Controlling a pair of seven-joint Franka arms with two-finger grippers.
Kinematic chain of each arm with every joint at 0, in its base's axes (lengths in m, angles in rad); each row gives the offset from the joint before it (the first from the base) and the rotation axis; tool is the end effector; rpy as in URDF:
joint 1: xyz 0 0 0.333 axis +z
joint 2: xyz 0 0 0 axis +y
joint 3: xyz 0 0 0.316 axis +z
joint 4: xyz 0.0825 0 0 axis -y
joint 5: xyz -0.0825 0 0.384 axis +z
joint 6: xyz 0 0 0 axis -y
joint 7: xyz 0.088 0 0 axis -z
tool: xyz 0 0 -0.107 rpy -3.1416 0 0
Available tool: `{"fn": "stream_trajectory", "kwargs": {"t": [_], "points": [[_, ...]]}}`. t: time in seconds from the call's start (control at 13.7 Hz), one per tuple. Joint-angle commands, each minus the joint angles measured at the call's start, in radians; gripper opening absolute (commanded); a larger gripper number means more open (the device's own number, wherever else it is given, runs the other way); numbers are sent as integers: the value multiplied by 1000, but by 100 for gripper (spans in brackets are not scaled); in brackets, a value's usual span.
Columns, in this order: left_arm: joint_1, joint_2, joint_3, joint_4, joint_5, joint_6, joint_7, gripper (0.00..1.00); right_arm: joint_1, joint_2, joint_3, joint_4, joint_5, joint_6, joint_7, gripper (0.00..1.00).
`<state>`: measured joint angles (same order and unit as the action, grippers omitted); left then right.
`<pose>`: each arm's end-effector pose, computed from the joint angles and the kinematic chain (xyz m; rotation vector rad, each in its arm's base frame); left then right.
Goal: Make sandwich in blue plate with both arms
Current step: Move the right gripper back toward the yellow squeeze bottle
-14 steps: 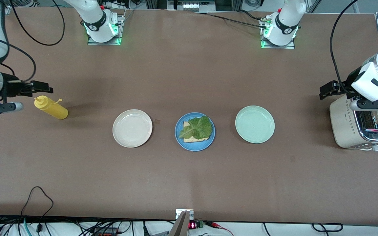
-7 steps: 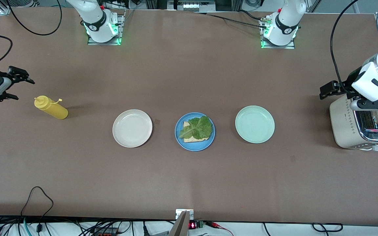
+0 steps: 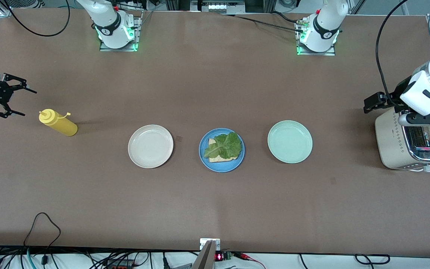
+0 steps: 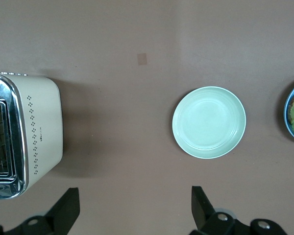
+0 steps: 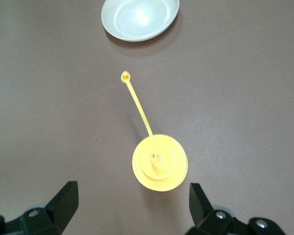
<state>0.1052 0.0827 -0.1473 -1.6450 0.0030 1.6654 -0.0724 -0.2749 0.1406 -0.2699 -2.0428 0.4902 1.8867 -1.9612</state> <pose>0.5811 -0.0213 0.5508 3.1341 0.0471 -0.0969 0.4857 -0.2505 0.3615 -2.2523 -1.5246 -0.4083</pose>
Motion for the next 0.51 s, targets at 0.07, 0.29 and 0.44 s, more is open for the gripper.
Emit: {"fn": "stream_trajectory", "kwargs": {"t": [0.07, 0.29, 0.44], "points": [[8, -7, -5, -7, 12, 2, 22, 100, -104, 103, 28, 4, 160, -56, -285, 100], [8, -7, -5, -7, 11, 2, 25, 100, -164, 172, 29, 12, 205, -96, -401, 100], [8, -7, -5, -7, 12, 2, 25, 100, -214, 210, 64, 23, 234, -100, -464, 100]]}}
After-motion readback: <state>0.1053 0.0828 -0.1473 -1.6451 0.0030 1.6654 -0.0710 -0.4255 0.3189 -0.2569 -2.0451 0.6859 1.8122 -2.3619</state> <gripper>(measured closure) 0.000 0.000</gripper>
